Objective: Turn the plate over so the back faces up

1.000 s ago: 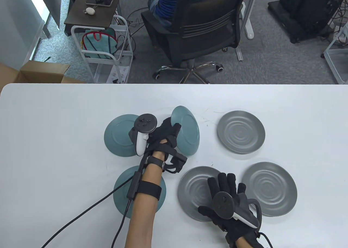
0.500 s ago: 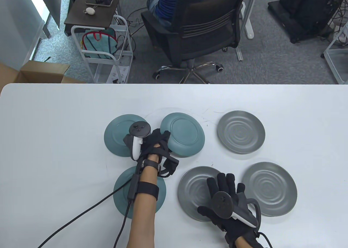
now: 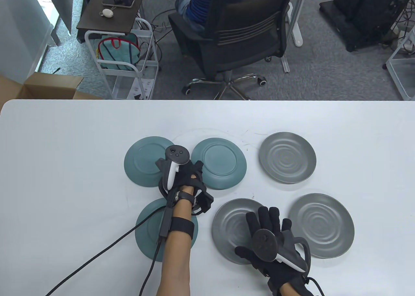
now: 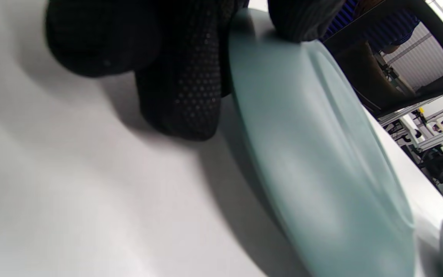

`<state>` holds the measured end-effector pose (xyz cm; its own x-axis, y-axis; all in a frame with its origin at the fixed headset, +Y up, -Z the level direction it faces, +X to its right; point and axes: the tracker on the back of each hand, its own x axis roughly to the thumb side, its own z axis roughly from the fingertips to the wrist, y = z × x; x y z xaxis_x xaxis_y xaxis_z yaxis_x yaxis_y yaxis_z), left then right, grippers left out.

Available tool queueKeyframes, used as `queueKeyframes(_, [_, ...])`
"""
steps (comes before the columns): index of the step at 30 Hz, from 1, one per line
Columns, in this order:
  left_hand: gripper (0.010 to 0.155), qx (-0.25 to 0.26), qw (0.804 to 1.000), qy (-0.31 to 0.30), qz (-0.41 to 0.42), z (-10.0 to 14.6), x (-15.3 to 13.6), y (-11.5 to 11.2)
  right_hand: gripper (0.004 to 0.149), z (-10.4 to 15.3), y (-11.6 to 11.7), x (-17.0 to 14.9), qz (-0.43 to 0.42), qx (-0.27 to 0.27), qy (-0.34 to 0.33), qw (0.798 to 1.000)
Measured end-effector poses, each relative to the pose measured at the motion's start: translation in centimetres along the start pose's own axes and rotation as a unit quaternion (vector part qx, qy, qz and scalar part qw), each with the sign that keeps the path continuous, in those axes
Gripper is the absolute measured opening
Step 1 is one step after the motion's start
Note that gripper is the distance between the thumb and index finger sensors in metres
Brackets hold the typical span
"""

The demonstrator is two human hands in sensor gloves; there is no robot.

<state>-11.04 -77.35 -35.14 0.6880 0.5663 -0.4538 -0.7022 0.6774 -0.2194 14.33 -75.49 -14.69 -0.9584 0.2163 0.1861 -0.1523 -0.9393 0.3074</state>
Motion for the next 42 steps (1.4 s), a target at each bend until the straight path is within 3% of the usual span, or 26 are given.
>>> queueKeyframes(27, [0.069, 0.038, 0.988, -0.002, -0.153, 0.5, 1.4, -0.6, 0.095, -0.1, 0.1, 0.3, 0.005, 0.010, -0.003, 1.000])
queueKeyframes(36, [0.072, 0.045, 0.977, -0.046, -0.205, 2.0, 2.4, 0.1, 0.095, -0.1, 0.1, 0.3, 0.006, 0.008, -0.002, 1.000])
queueKeyframes(42, [0.077, 0.075, 0.953, -0.089, -0.280, 4.0, 2.2, 1.7, 0.095, -0.1, 0.0, 0.4, 0.011, 0.008, 0.001, 1.000])
